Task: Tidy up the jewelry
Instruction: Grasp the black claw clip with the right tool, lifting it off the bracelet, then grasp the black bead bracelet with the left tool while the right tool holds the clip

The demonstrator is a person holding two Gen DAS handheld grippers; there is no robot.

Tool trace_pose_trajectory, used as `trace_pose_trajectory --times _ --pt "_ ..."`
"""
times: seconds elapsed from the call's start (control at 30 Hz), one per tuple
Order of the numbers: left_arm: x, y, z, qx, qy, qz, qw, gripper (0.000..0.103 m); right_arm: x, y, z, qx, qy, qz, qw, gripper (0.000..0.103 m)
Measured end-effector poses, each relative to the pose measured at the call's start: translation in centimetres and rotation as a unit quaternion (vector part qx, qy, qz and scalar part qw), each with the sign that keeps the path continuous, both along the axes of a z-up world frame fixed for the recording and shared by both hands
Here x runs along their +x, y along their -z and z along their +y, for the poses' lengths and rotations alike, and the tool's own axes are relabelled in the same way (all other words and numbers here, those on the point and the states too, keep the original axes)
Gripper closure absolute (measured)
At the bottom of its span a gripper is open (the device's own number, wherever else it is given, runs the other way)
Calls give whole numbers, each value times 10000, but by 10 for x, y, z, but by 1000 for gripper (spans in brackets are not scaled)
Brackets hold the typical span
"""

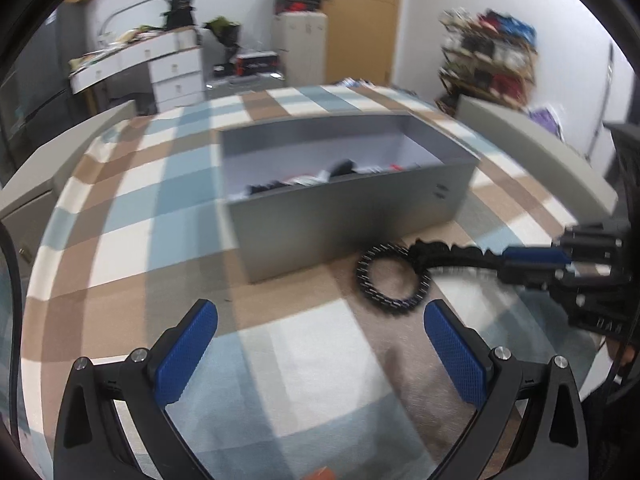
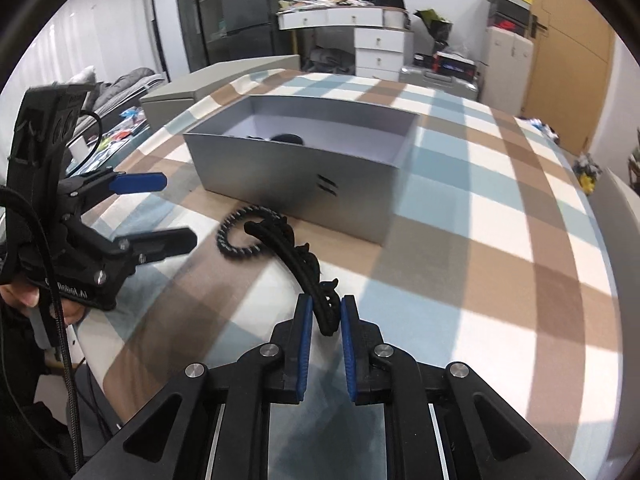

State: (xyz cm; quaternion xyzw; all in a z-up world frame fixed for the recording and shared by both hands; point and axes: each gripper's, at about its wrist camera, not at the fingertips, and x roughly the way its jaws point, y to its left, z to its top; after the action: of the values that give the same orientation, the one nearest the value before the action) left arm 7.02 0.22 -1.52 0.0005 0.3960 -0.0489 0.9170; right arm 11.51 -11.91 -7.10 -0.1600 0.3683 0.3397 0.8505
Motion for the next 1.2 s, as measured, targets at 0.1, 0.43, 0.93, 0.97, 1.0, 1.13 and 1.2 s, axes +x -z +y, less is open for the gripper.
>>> trace_pose_trajectory --times 0.1,0.43,0.93,0.97,1.0,1.13,1.2 --pt "5 3 -13 61 309 203 9993 2 4 3 -3 -55 -16 112 9999 87" --pt "18 9 -16 167 305 453 9984 2 9 6 14 -127 -100 -9 9999 81" --pt "24 7 -30 228 538 388 9975 42 5 -6 -3 68 10 -171 9998 83" --pt "22 6 -31 222 595 359 9973 47 5 -5 -2 48 -3 -152 9999 83" --pt "20 6 -32 219 667 325 9970 60 5 -4 -1 25 -23 -141 9999 83" --pt "16 5 -31 263 730 274 9966 67 5 -1 3 -45 -125 -67 9999 83" --pt "13 5 -29 251 729 269 9967 69 4 3 7 -119 -181 -5 9998 82"
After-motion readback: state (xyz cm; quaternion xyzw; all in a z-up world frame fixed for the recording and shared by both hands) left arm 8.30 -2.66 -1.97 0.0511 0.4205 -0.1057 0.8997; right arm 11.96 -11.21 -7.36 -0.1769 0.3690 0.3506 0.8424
